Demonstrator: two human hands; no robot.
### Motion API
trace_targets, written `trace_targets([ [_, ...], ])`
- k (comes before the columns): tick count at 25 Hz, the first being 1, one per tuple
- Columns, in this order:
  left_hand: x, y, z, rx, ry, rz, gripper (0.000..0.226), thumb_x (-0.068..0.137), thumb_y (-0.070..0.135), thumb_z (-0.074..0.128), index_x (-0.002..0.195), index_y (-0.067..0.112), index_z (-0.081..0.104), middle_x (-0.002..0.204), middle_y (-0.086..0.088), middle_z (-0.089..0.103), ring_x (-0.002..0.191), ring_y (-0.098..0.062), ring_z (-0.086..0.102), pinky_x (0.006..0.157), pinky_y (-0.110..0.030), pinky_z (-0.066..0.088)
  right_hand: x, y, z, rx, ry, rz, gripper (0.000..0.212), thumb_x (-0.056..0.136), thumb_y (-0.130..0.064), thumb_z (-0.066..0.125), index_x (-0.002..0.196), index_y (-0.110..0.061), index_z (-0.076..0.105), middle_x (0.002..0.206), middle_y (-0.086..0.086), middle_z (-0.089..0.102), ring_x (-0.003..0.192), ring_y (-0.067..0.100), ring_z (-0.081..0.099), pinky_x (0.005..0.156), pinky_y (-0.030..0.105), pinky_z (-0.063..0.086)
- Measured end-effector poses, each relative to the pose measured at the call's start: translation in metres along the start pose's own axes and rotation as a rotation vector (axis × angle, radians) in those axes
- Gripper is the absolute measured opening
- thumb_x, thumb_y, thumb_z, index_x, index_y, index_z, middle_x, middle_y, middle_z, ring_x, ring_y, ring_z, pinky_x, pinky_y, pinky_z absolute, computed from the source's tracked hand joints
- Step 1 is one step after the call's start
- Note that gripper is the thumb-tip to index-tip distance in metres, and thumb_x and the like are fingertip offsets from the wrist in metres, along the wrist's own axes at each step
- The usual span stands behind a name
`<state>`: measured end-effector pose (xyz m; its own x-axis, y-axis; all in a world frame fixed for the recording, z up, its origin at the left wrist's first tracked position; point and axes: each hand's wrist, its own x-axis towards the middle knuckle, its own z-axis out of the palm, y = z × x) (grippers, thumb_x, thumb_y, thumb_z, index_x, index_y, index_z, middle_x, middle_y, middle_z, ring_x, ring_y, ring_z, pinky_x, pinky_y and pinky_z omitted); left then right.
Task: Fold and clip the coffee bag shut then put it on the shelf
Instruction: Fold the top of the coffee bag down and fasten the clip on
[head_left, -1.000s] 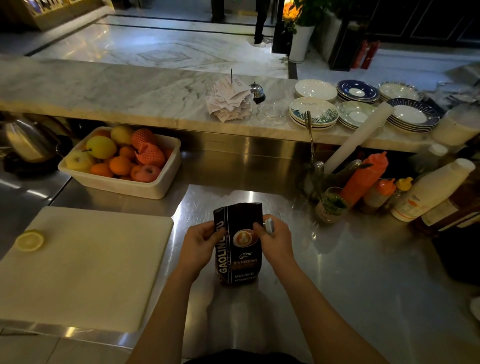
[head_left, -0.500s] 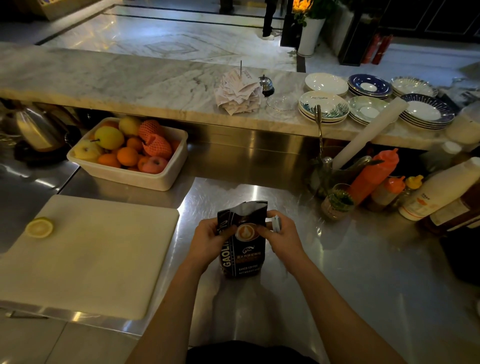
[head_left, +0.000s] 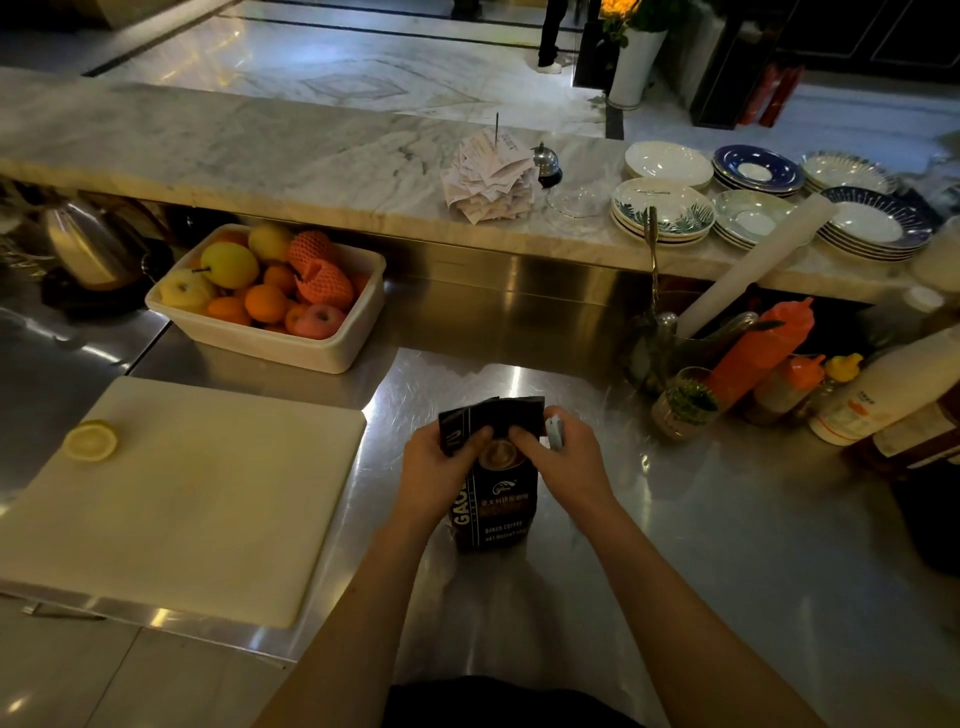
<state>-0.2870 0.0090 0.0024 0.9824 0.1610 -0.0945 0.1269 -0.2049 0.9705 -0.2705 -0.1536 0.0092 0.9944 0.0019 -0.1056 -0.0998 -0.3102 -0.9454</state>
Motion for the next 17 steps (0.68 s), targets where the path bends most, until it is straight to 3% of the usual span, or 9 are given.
trace_targets([
  [4,-0.002,0.005,0.016,0.124,0.0,0.044,0.026,0.1,0.025,0.05,0.119,0.014,0.063,0.103,0.001,0.069,0.084,-0.001,0.062,0.069,-0.005,0.047,0.006,-0.003,0.002,-0.2,0.114,-0.065,0.021,0.086,-0.048,0.057,0.084,-0.028,0.06,0.077,-0.007,0.066,0.083,0.02,0.065,0.07,0.041,0.056],
  [6,0.001,0.006,0.012,0.1,-0.089,0.041,0.024,0.102,0.024,0.045,0.12,0.02,0.061,0.108,0.002,0.069,0.087,0.005,0.061,0.072,-0.005,0.047,0.006,-0.003,0.003,-0.156,0.133,-0.018,0.019,0.089,-0.039,0.057,0.077,-0.024,0.058,0.074,-0.004,0.064,0.079,0.023,0.064,0.071,0.045,0.056],
  [8,0.006,0.007,0.005,0.025,-0.228,0.031,0.021,0.102,0.024,0.046,0.116,0.032,0.059,0.109,0.009,0.069,0.095,0.001,0.065,0.082,-0.013,0.05,0.006,-0.002,0.001,-0.07,0.139,0.022,0.016,0.091,-0.027,0.059,0.079,-0.017,0.062,0.076,0.003,0.067,0.077,0.022,0.067,0.072,0.046,0.057],
  [10,0.008,0.005,-0.003,-0.08,-0.283,-0.018,0.022,0.101,0.022,0.047,0.113,0.035,0.061,0.108,0.009,0.072,0.099,-0.004,0.069,0.085,-0.021,0.053,0.006,0.0,-0.005,0.051,0.122,0.007,0.013,0.092,-0.017,0.059,0.083,-0.013,0.066,0.077,0.002,0.071,0.073,0.018,0.069,0.065,0.039,0.058],
  [12,0.01,0.001,-0.012,-0.154,-0.303,-0.041,0.026,0.099,0.013,0.051,0.112,0.031,0.065,0.108,0.006,0.073,0.1,-0.006,0.069,0.083,-0.022,0.055,0.004,0.0,-0.011,0.17,0.113,-0.007,0.016,0.093,-0.009,0.057,0.09,-0.018,0.069,0.065,-0.014,0.069,0.06,0.001,0.064,0.053,0.015,0.049],
  [13,0.011,-0.001,-0.016,-0.152,-0.32,-0.038,0.028,0.097,0.009,0.054,0.111,0.029,0.066,0.108,0.005,0.073,0.1,-0.006,0.069,0.083,-0.021,0.054,0.003,0.001,-0.015,0.207,0.102,-0.004,0.018,0.094,-0.006,0.056,0.093,-0.019,0.069,0.059,-0.019,0.066,0.054,-0.004,0.06,0.049,0.009,0.043],
  [15,0.013,-0.002,-0.021,-0.119,-0.328,-0.024,0.032,0.092,0.001,0.059,0.107,0.028,0.069,0.105,0.005,0.073,0.097,-0.003,0.068,0.08,-0.019,0.053,0.001,-0.003,-0.02,0.257,0.046,0.0,0.017,0.094,-0.005,0.055,0.096,-0.015,0.069,0.053,-0.018,0.062,0.046,-0.004,0.054,0.045,0.009,0.038],
  [17,0.015,0.0,-0.02,-0.112,-0.3,-0.02,0.033,0.09,-0.003,0.06,0.102,0.026,0.071,0.1,0.006,0.074,0.093,-0.001,0.069,0.076,-0.018,0.052,0.001,-0.003,-0.022,0.341,0.001,0.07,0.018,0.092,-0.008,0.057,0.091,-0.018,0.072,0.061,-0.006,0.065,0.04,0.002,0.043,0.041,0.017,0.031],
])
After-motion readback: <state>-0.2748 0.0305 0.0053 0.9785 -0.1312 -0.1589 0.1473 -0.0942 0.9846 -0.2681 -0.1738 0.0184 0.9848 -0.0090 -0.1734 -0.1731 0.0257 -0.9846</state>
